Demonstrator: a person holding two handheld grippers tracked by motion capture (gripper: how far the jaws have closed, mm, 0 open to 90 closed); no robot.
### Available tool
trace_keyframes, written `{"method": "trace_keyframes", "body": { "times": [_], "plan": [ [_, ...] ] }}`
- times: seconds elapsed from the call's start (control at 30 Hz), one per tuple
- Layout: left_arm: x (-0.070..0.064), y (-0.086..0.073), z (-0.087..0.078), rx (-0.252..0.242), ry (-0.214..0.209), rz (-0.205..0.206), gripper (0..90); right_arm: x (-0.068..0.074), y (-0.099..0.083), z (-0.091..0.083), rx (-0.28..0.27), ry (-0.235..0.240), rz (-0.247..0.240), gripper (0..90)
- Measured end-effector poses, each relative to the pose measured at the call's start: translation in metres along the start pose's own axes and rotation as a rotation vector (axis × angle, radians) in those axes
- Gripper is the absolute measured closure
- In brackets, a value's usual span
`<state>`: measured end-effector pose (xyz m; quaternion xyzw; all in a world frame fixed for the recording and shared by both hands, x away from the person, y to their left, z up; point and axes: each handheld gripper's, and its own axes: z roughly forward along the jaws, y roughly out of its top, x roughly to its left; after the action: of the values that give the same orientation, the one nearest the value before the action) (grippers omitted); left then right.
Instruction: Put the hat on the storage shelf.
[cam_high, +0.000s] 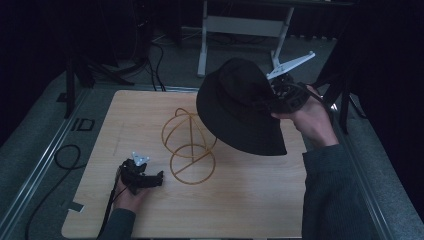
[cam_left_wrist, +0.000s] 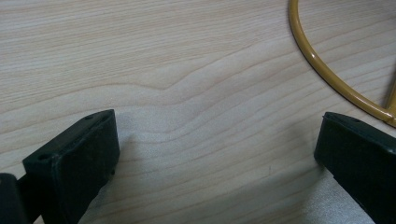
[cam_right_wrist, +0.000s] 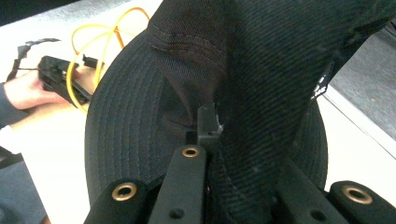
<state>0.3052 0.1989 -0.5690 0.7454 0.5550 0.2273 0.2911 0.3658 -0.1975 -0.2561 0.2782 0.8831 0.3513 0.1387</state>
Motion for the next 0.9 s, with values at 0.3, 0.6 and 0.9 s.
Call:
{"method": "trace_keyframes", "body": {
  "times": [0.3,0.6,0.9],
  "plan": [
    [0.0,0.0,0.0,-0.003,0.0,-0.005,0.3,0.014,0.013,0.007,-0.018,0.056,-0.042,87.8],
    [0.0,0.0,0.0,-0.004,0.0,-0.007,0.3,0.034,0.029,0.02,-0.022,0.106,-0.097,87.8],
    [-0.001,0.0,0.0,-0.005,-0.002,-0.005,0.2,0.052,0.041,0.037,0.009,0.141,-0.139,87.7]
  ]
}}
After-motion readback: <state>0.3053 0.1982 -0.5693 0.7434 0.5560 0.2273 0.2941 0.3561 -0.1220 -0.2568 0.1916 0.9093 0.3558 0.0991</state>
